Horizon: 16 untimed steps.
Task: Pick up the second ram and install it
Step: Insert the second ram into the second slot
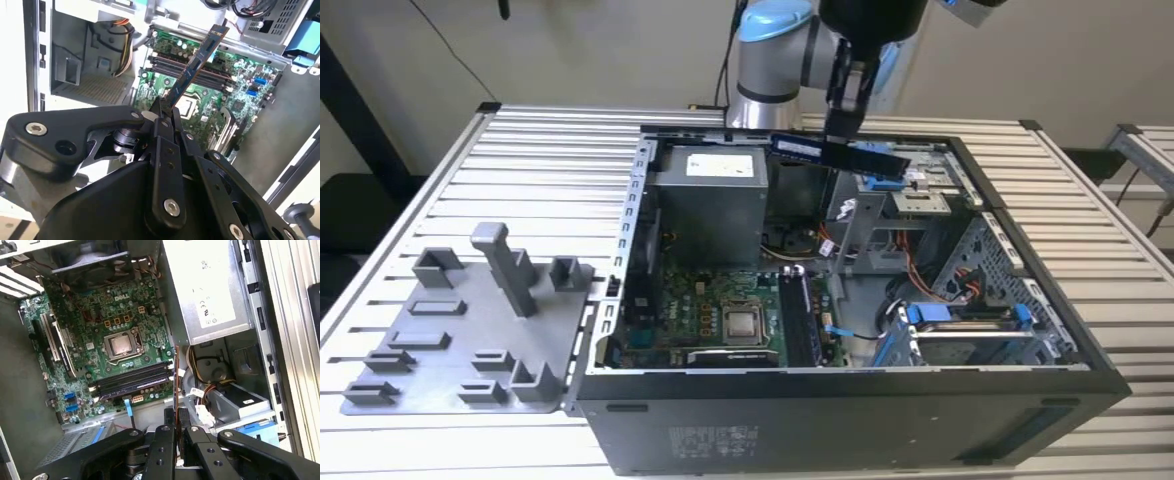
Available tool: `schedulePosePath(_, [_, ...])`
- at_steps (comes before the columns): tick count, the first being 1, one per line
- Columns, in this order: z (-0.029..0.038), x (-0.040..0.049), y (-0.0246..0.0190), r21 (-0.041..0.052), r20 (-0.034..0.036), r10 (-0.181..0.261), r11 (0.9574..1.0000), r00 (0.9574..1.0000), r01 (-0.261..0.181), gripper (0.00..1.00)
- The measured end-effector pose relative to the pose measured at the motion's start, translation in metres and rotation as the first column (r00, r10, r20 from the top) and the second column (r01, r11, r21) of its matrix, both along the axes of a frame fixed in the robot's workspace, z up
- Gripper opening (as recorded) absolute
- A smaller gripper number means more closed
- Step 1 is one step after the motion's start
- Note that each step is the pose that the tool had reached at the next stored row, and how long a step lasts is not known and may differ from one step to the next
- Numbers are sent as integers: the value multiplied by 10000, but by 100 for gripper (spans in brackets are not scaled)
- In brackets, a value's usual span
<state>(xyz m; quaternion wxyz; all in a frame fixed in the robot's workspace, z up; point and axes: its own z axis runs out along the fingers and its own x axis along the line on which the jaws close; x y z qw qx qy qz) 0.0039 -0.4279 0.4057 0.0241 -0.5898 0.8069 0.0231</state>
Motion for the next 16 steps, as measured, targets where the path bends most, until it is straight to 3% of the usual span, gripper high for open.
schedulePosePath(5, [-2, 0, 0, -2, 0, -551, 9985, 9985, 551, 14])
schedulePosePath(9, [-4, 0, 0, -1, 0, -1019, 9948, 9948, 1019, 14])
schedulePosePath(13, [-6, 0, 0, -1, 0, -1536, 9881, 9881, 1536, 14])
schedulePosePath(16, [-8, 0, 0, -1, 0, -1960, 9806, 9806, 1960, 14])
